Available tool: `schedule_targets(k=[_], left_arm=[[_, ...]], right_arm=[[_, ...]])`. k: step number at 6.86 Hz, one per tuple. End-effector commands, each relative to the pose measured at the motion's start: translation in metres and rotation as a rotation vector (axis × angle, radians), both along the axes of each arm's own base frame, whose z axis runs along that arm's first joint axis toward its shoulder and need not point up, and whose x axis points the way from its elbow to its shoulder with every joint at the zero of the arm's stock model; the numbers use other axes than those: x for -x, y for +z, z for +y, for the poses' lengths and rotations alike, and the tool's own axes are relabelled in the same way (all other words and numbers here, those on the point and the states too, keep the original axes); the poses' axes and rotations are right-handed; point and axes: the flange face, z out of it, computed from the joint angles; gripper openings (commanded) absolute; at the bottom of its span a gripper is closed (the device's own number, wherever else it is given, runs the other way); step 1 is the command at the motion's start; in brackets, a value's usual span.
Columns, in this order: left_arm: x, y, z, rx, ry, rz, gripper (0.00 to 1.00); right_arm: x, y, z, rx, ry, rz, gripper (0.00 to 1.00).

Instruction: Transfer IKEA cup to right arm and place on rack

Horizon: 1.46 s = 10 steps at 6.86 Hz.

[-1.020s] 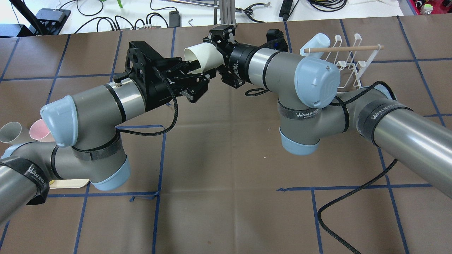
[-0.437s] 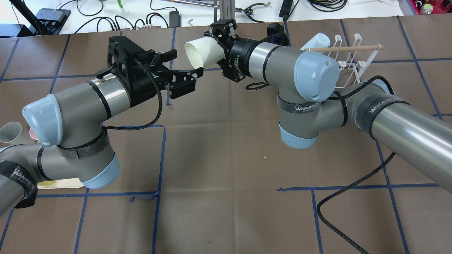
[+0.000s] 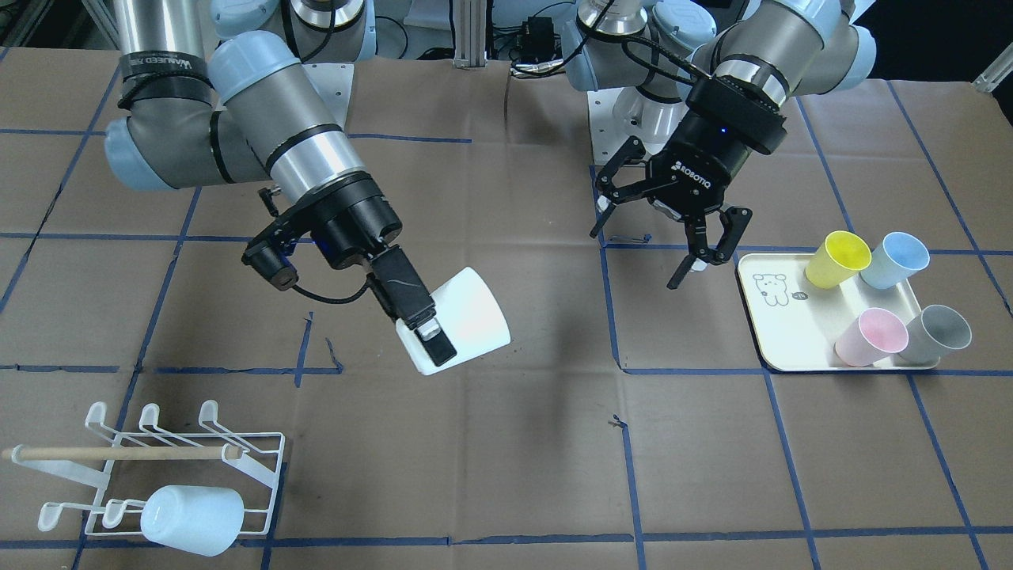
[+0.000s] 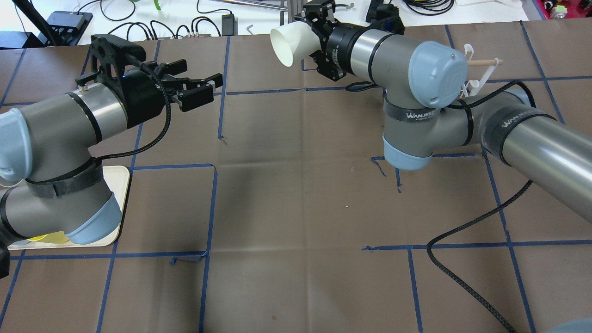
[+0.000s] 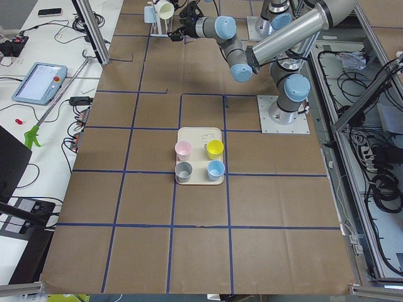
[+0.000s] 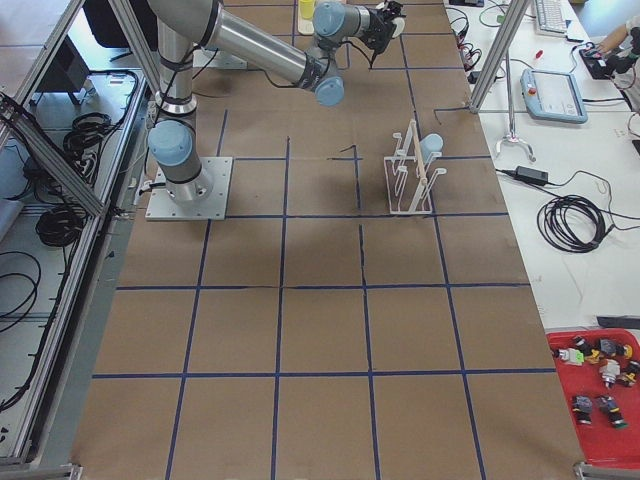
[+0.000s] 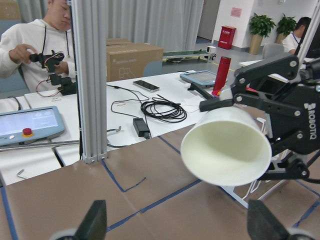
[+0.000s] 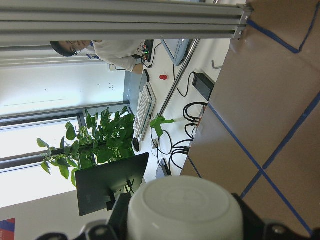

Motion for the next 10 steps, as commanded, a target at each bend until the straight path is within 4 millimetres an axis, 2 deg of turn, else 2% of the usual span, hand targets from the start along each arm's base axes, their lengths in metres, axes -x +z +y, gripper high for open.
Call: schedule_targets(k=[1,2,4,5,6,7,8,10], left_arm=[[-0.031,0.013,-0.039,-0.222,0.174,-0.122,0.99],[-0.035,0.018,-0.048,-0.342,0.212,-0.175,0.99],[-0.037,0.007,-0.059,-0.615,0.284,-0.368,0.99],[-0.023,0.02,-0.063,-0.753,0.288,-0.474,0.99],[-0.009,0.039,-0.056,-0.891,0.335,-0.483,0.99],[-0.003,0.052,-0.042,-0.961,0.377,-0.457,0.99],[0.004,0.057,-0.038,-0.958,0.387,-0.446,0.99],[0.026,0.066,-0.032,-0.946,0.41,-0.418,1.0]], right_arm=[[0.045,0.001,-0.02,0.145,-0.06,0.281,0.09],[0.064,-0.002,-0.025,0.208,-0.068,0.458,0.09],[0.109,0.003,-0.034,0.308,-0.051,0.768,0.09],[0.139,0.006,-0.039,0.37,-0.051,0.908,0.09],[0.18,0.008,-0.044,0.406,-0.053,1.059,0.09],[0.218,0.006,-0.048,0.411,-0.037,1.173,0.09],[0.245,-0.007,-0.056,0.392,-0.015,1.254,0.09],[0.266,-0.032,-0.076,0.446,-0.023,1.36,0.09]])
